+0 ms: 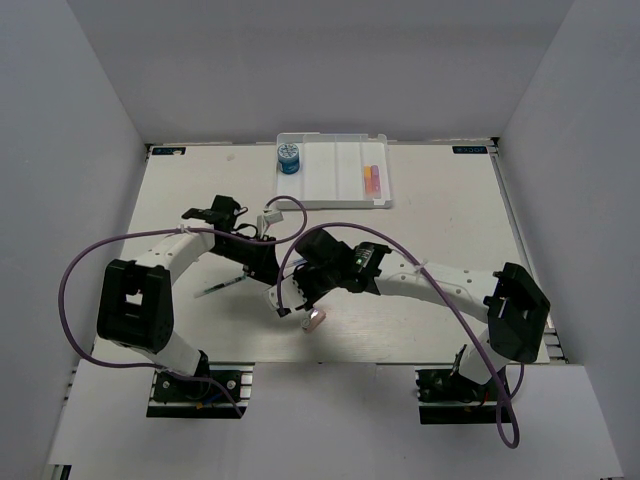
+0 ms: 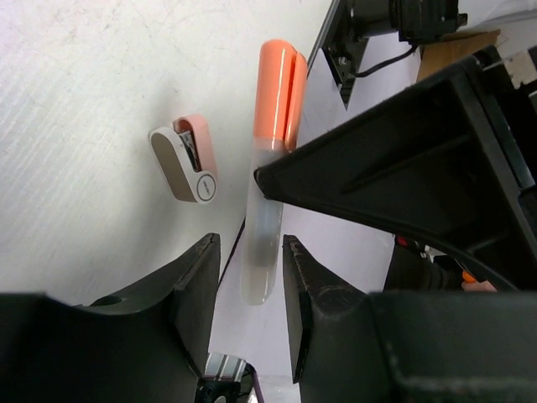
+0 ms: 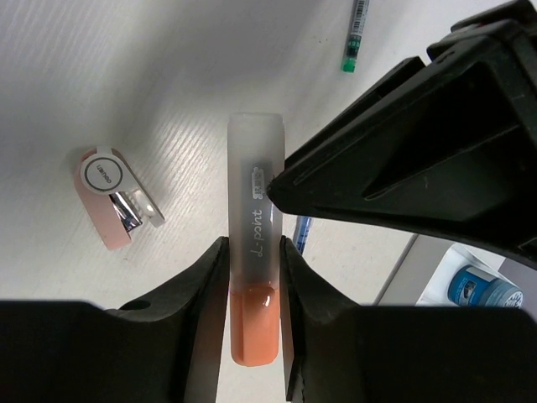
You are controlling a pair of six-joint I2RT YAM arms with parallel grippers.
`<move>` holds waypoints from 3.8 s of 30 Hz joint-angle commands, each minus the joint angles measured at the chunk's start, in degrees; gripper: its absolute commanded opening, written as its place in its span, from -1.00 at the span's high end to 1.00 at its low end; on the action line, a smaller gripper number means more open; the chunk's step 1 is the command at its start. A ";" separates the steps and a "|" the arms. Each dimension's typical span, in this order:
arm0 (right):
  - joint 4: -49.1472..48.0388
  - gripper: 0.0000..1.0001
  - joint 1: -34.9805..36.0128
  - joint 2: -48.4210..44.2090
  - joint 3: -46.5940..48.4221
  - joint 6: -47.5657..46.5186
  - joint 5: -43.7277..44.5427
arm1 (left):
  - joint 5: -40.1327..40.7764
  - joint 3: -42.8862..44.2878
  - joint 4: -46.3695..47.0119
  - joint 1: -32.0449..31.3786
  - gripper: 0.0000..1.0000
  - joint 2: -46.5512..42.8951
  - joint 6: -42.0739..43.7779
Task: Sort the stationery into containers
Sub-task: Pick up the pen from the center of the board, then place the pen in the storage box.
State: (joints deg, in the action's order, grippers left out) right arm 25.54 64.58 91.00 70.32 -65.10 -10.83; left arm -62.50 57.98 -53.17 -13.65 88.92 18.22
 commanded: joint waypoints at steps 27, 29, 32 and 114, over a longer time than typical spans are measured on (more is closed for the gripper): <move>-2.42 1.00 0.20 -1.35 -0.28 0.23 3.00 | -4.03 -2.25 3.23 -2.96 0.49 -0.06 -2.48; -3.04 0.82 0.37 -1.61 -0.54 1.02 4.41 | -4.38 -3.48 6.21 -2.96 0.60 -1.30 -4.24; -3.83 0.19 0.55 -2.67 -1.42 3.31 5.55 | -5.09 -4.27 8.25 -2.96 0.68 -2.53 -6.26; 11.38 -0.11 -63.79 -16.91 -9.86 56.31 -17.82 | 83.33 65.78 68.11 -29.68 1.00 59.26 -42.65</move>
State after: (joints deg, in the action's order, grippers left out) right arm 36.40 1.13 73.97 59.22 -7.97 -27.42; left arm 21.80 123.44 14.09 -43.24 148.59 -23.62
